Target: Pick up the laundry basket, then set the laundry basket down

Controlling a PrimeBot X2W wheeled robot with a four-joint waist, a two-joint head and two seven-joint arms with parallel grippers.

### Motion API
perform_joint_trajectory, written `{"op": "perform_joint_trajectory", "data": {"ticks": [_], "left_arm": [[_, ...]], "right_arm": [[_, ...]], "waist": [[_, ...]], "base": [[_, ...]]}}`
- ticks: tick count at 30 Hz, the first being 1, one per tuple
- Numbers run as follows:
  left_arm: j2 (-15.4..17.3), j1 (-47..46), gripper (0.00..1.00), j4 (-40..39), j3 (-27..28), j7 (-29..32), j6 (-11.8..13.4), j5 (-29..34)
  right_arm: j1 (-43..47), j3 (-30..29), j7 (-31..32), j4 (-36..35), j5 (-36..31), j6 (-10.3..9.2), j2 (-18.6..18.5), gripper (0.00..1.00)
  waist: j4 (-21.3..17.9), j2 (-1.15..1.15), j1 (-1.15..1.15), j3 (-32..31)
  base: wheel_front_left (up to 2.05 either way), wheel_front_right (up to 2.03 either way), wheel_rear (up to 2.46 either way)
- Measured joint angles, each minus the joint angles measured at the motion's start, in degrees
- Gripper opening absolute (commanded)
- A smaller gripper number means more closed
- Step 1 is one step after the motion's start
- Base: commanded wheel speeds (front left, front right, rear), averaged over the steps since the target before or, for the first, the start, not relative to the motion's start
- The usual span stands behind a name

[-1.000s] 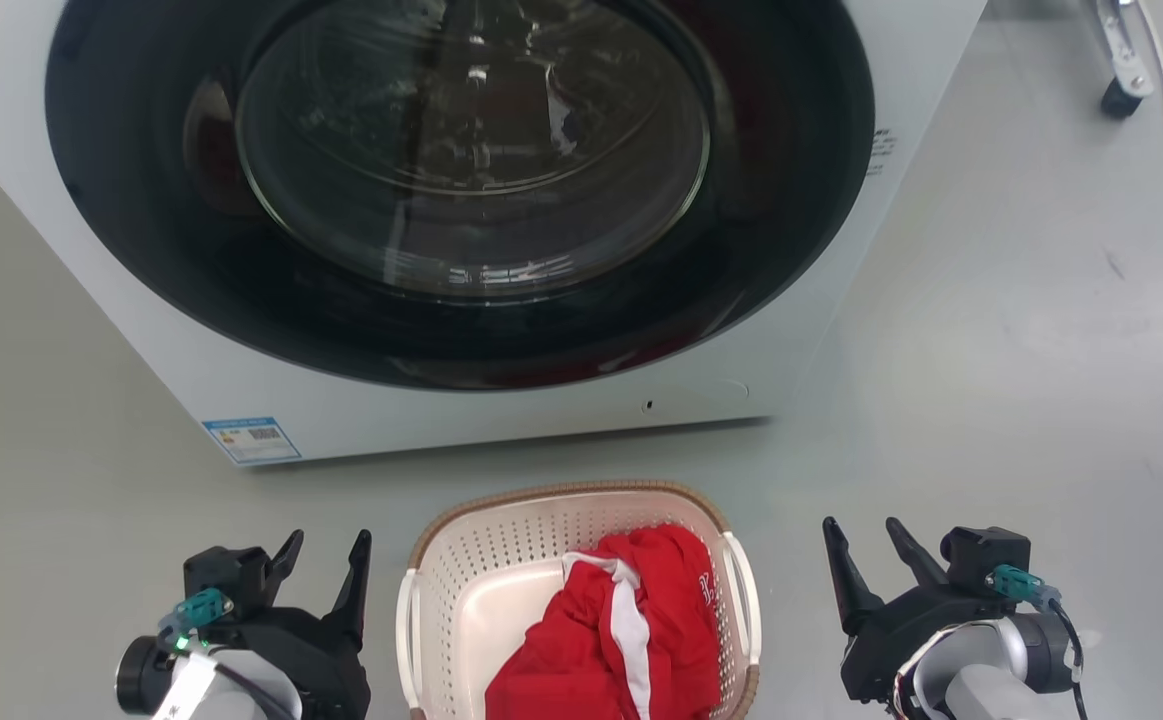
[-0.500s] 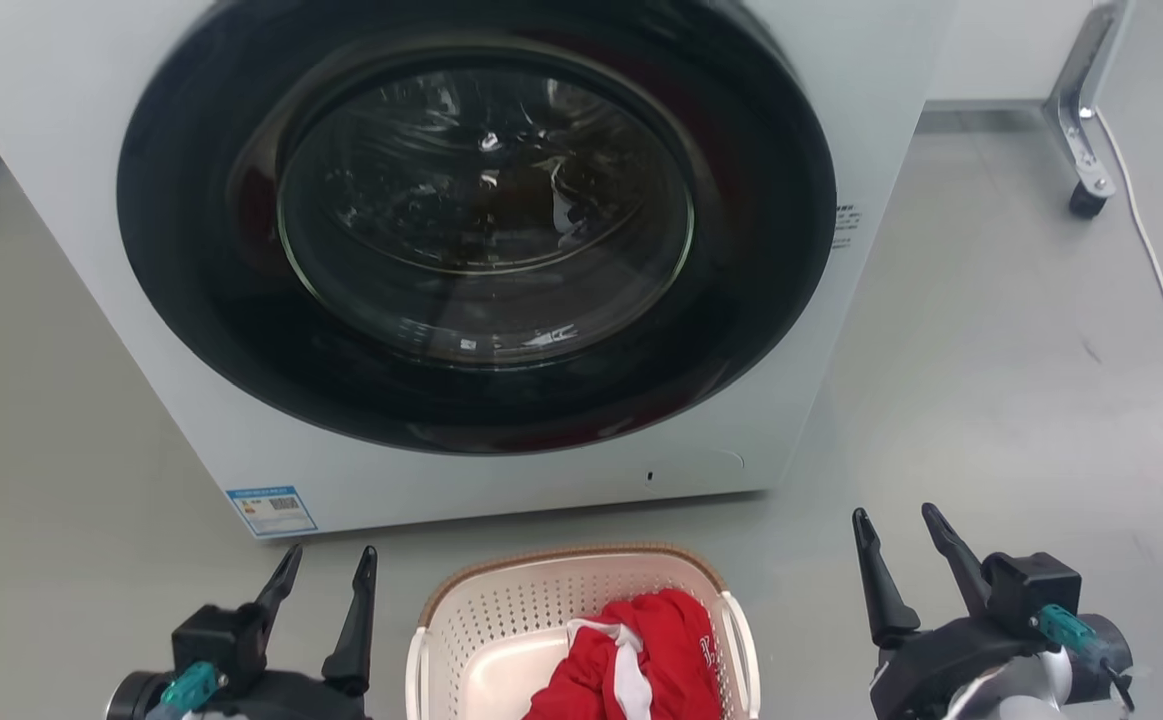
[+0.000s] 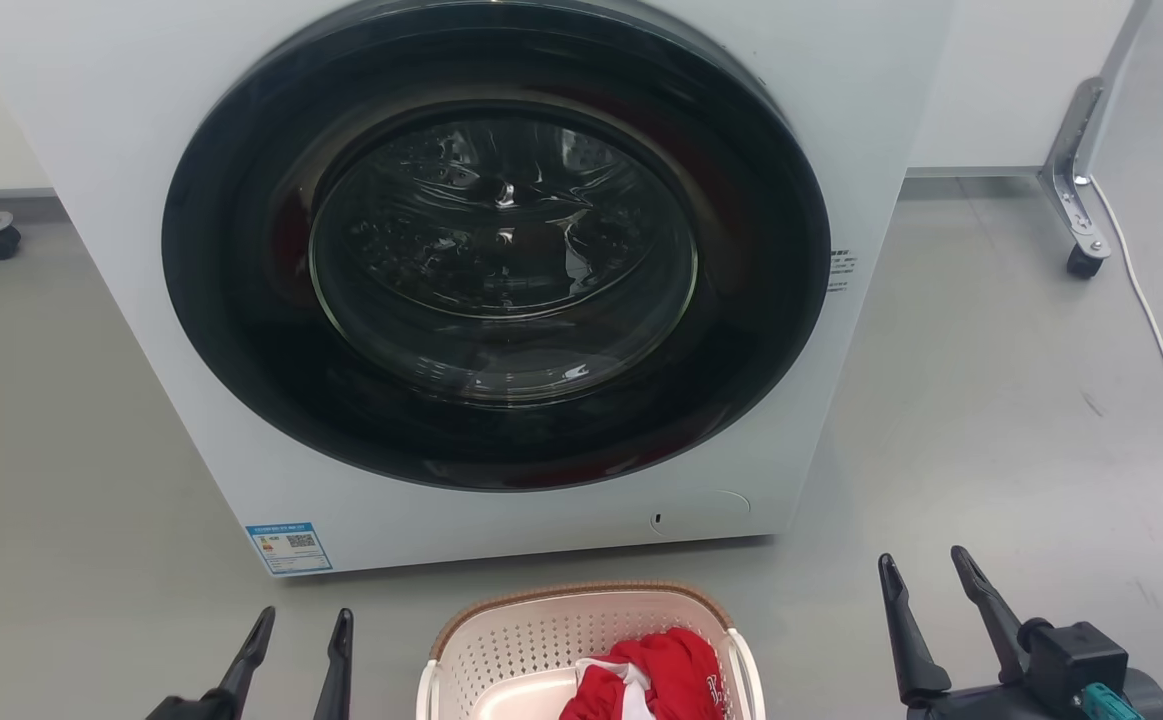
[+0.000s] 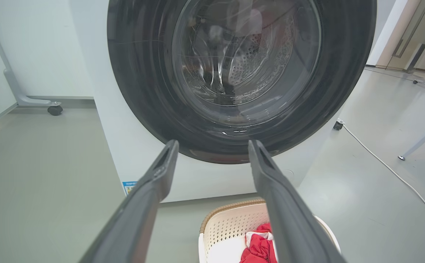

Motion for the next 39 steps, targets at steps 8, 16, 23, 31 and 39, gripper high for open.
{"op": "perform_joint_trajectory", "data": {"ticks": [8,16,23,31,39], "left_arm": [[-1.6,3.5,1.0,-3.3,5.1,0.0,0.0,3.1],[-3.3,5.1,1.0,-4.6,7.9,0.0,0.0,6.1],[-4.0,5.2,1.0,-5.7,9.0,0.6,0.0,7.3],[-4.8,5.6,1.0,-6.4,9.4,2.2,0.1,8.7],[-6.1,6.8,0.0,-4.5,9.4,3.1,0.0,9.5]], "right_arm": [[4.3,-4.7,0.0,-3.8,-3.4,-0.01,0.2,1.0],[5.9,-7.1,0.7,-6.2,-6.2,-0.01,1.8,1.0],[6.3,-7.9,2.2,-8.2,-7.5,-0.02,2.7,1.0],[6.8,-8.8,3.9,-10.0,-9.0,-0.02,3.3,1.0],[8.0,-8.4,4.7,-8.4,-9.4,0.08,4.3,0.0]], "waist": [[0.7,0.0,0.0,-0.3],[0.9,0.0,0.0,-0.3],[0.9,0.0,0.0,-0.2],[0.9,0.0,0.0,-0.2],[0.9,0.01,0.01,-0.1]], "base": [[0.0,0.0,0.0],[0.0,0.0,0.0],[0.0,0.0,0.0],[0.0,0.0,0.0],[0.0,0.0,0.0]]}}
